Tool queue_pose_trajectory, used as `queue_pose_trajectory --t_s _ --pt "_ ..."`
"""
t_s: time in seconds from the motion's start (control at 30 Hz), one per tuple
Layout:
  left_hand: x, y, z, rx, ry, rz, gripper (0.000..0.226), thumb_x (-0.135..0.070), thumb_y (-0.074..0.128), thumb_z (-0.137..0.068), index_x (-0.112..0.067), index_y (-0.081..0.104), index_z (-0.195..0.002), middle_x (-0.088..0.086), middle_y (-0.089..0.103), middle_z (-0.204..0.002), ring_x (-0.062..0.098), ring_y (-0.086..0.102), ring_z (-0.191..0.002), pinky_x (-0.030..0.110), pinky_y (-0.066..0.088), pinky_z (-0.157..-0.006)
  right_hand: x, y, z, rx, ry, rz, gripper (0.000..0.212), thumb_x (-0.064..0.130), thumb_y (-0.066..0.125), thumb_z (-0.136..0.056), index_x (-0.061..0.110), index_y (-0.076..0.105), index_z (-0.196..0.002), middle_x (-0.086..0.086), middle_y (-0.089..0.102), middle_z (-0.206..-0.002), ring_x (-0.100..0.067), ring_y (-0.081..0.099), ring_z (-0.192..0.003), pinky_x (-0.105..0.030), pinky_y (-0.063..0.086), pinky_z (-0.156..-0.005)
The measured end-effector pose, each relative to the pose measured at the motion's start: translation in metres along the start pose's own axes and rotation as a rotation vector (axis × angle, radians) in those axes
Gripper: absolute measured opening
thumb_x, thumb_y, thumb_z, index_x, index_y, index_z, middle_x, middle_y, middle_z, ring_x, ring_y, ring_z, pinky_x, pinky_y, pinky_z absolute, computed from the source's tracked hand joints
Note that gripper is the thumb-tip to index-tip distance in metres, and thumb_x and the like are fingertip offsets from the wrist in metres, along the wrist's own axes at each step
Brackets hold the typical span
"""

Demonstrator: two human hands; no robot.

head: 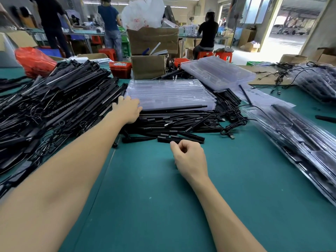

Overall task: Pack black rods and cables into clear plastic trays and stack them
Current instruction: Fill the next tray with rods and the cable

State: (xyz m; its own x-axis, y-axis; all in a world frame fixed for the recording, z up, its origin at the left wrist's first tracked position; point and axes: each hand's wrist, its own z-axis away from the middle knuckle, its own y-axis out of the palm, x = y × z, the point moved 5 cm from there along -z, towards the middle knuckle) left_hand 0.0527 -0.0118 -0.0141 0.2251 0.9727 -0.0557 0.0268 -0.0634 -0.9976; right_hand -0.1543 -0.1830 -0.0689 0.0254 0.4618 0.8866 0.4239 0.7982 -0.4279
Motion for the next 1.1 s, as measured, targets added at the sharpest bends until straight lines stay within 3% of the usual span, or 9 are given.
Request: queue_pose_trajectory --t_s 0.23,0.4,0.53,0.77,0.97,1.1 --pt "-0.004 -0.019 -0.017 -0.177 -0.041 0.056 0.021 -0.013 0.046 -0.102 -0.017 0.061 -0.116 0.017 0.05 -0.127 0.036 0.035 -0.127 0.053 0.03 -0.105 -0.003 0.001 -0.002 -0.007 -0.02 0.022 0.045 0.039 0.058 -0.091 0.015 0.038 -0.058 0.007 0.042 -0.05 -0.013 0.039 -0.05 -0.03 0.037 -0.052" --pt "-0.008 -0.036 -0.025 -0.316 -0.042 0.1 0.019 -0.007 0.04 -0.096 -0.009 0.055 -0.107 0.013 0.058 -0.11 0.035 0.046 -0.113 0.053 0.028 -0.102 -0.001 0.003 -0.002 -0.006 -0.039 0.037 0.046 0.039 0.059 -0.091 0.016 0.038 -0.057 0.007 0.041 -0.049 -0.012 0.038 -0.05 -0.03 0.036 -0.052" --pt "-0.013 -0.043 -0.026 -0.392 -0.017 0.058 0.015 -0.005 0.047 -0.094 -0.011 0.051 -0.106 0.012 0.056 -0.109 0.035 0.048 -0.111 0.053 0.03 -0.099 -0.001 0.003 -0.002 -0.012 -0.046 0.05 0.046 0.039 0.059 -0.091 0.016 0.037 -0.057 0.009 0.039 -0.048 -0.009 0.033 -0.048 -0.028 0.032 -0.05" --pt "-0.035 -0.061 -0.006 -0.649 0.141 -0.095 0.01 -0.002 0.05 -0.092 -0.01 0.053 -0.097 0.012 0.062 -0.097 0.035 0.051 -0.097 0.049 0.037 -0.089 -0.002 0.004 -0.002 -0.005 -0.046 0.067 0.045 0.042 0.058 -0.09 0.016 0.041 -0.059 0.011 0.044 -0.049 -0.009 0.037 -0.048 -0.028 0.035 -0.051" --pt "-0.041 -0.066 0.026 -0.72 0.16 -0.085 0.01 -0.005 0.05 -0.091 -0.01 0.056 -0.085 0.014 0.066 -0.086 0.037 0.055 -0.087 0.045 0.037 -0.082 0.0 0.002 -0.002 -0.012 -0.051 0.045 0.047 0.042 0.06 -0.09 0.017 0.038 -0.057 0.011 0.042 -0.047 -0.009 0.037 -0.048 -0.028 0.033 -0.052" --pt "-0.039 -0.06 0.06 -0.696 0.232 -0.007 0.027 -0.003 0.049 -0.085 -0.018 0.041 -0.065 0.001 0.049 -0.061 0.031 0.046 -0.066 0.04 0.031 -0.074 0.002 0.001 -0.001 -0.009 -0.045 -0.016 0.051 0.045 0.061 -0.088 0.019 0.036 -0.052 0.01 0.039 -0.047 -0.009 0.035 -0.048 -0.028 0.033 -0.053"
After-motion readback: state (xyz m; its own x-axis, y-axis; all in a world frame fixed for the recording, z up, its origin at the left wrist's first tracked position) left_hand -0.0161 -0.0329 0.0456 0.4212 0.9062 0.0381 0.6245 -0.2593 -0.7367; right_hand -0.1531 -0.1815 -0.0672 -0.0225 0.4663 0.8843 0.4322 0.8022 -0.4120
